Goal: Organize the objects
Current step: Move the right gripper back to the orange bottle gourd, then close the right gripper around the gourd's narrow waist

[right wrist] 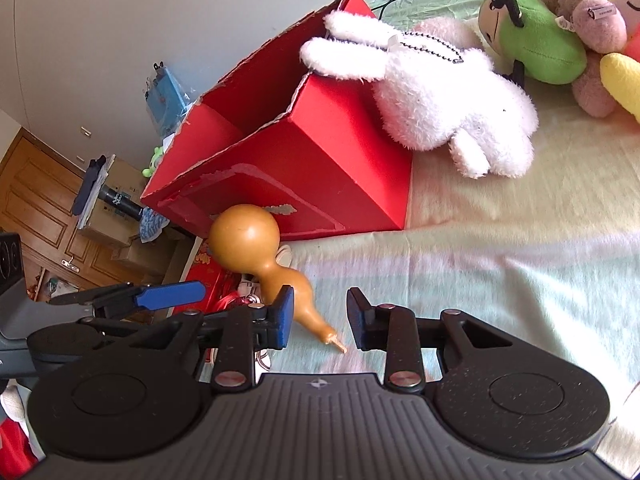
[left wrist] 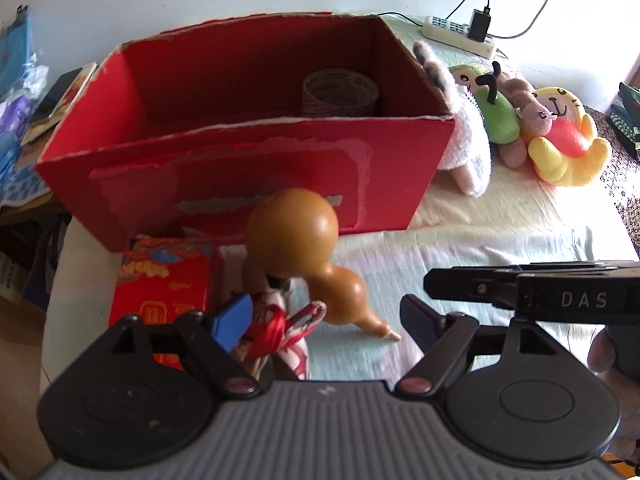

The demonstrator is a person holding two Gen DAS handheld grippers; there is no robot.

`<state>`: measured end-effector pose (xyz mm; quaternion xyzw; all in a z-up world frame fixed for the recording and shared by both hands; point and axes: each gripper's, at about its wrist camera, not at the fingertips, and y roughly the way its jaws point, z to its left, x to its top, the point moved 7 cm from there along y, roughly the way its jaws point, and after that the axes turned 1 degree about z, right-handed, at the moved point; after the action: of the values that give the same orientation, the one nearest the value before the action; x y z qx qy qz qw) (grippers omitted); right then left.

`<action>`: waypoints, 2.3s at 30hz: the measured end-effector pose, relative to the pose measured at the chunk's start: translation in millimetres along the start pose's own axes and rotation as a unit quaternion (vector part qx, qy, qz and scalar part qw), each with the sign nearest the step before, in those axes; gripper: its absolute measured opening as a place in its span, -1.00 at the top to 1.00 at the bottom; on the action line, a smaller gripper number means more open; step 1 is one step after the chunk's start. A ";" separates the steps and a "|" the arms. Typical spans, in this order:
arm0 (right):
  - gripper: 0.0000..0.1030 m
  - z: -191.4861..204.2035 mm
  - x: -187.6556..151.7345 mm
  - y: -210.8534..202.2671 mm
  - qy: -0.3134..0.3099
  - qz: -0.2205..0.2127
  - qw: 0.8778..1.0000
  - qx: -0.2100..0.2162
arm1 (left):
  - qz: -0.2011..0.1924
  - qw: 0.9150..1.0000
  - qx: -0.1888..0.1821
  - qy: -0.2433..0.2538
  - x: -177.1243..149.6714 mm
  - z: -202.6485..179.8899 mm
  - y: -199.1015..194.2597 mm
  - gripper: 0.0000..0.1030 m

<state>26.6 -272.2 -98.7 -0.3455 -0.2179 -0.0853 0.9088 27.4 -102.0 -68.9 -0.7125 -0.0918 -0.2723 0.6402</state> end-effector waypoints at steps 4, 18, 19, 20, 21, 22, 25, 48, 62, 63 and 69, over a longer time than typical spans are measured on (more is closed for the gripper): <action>0.36 3.1 2.4 5.0 -0.016 -0.002 1.000 0.000 | -0.006 1.000 -0.017 0.004 2.1 4.7 -1.8 -0.59; 0.35 51.6 12.5 40.8 -0.156 0.008 0.988 0.008 | 0.001 0.998 -0.054 0.009 -11.3 26.6 -11.2 -0.61; 0.34 55.8 13.1 44.1 -0.172 0.009 0.985 0.008 | 0.000 0.998 -0.054 0.009 -12.3 27.5 -11.9 -0.61; 0.34 58.5 13.9 48.3 -0.182 0.012 0.983 0.009 | 0.000 0.998 -0.054 0.010 -12.7 28.7 -12.5 -0.62; 0.33 60.2 15.3 52.5 -0.189 0.014 0.982 0.008 | 0.001 0.998 -0.054 0.010 -13.4 29.8 -12.7 -0.62; 0.32 61.5 16.1 56.5 -0.194 0.017 0.981 0.007 | 0.002 0.998 -0.054 0.010 -13.8 30.8 -12.8 -0.62; 0.14 61.7 17.3 67.1 -0.191 0.026 0.981 0.018 | 0.003 0.999 -0.052 0.013 -15.0 33.9 -13.4 -0.62; 0.29 -15.2 -17.2 29.4 0.072 0.004 0.997 0.030 | -0.005 0.989 -0.110 0.101 -7.3 -18.2 -6.7 -0.52; 0.24 -36.0 -7.9 28.7 0.149 -0.003 0.986 0.069 | 0.031 0.988 -0.116 0.098 -3.2 -27.5 42.4 -0.26; 0.24 -37.2 -7.1 31.4 0.153 0.000 0.986 0.069 | 0.033 0.988 -0.117 0.096 -2.8 -26.5 44.5 -0.25; 0.10 -43.0 -3.9 41.0 0.173 0.005 0.982 0.080 | 0.049 0.988 -0.121 0.081 -2.9 -16.0 59.6 -0.24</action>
<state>50.2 -270.2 -153.3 -0.2530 -0.0618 -0.1212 0.9579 49.2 -126.4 -121.3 -0.7637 0.0286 -0.3067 0.5673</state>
